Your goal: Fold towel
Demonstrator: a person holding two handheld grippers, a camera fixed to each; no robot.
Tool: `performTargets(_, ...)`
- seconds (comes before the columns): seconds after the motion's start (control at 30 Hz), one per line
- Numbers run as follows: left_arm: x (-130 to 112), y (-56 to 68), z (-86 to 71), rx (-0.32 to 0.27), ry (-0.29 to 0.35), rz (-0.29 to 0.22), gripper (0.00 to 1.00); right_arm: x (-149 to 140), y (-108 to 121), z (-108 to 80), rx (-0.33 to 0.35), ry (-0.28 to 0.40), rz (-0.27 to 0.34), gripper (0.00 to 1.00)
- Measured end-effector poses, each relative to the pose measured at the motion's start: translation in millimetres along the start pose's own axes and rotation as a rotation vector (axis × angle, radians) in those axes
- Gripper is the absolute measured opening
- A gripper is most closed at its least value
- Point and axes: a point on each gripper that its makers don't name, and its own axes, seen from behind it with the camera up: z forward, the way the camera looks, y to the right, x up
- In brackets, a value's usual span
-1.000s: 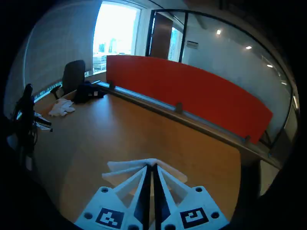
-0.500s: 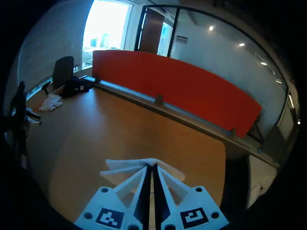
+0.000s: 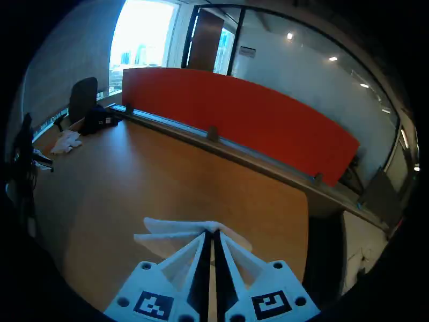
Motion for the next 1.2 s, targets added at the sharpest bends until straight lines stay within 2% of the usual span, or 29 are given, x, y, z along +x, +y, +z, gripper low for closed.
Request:
performTargets(0.37, 3, 7.3, 0.7, -0.009, 0.0, 0.015, 0.76, -38, 22, -26.3, -0.052, -0.036, 0.038, 0.07)
performTargets(0.7, 3, 13.7, 2.0, -0.017, -0.003, 0.026, 0.76, -103, 25, -52.4, -0.096, -0.101, 0.114, 0.07)
performTargets(0.9, 1, 17.5, 3.2, -0.021, -0.008, 0.037, 0.76, -143, 20, -57.0, -0.112, -0.14, 0.161, 0.06)
performTargets(1.2, 1, 19.8, 2.0, -0.021, -0.008, 0.046, 0.76, -184, 16, -56.1, -0.131, -0.186, 0.205, 0.06)
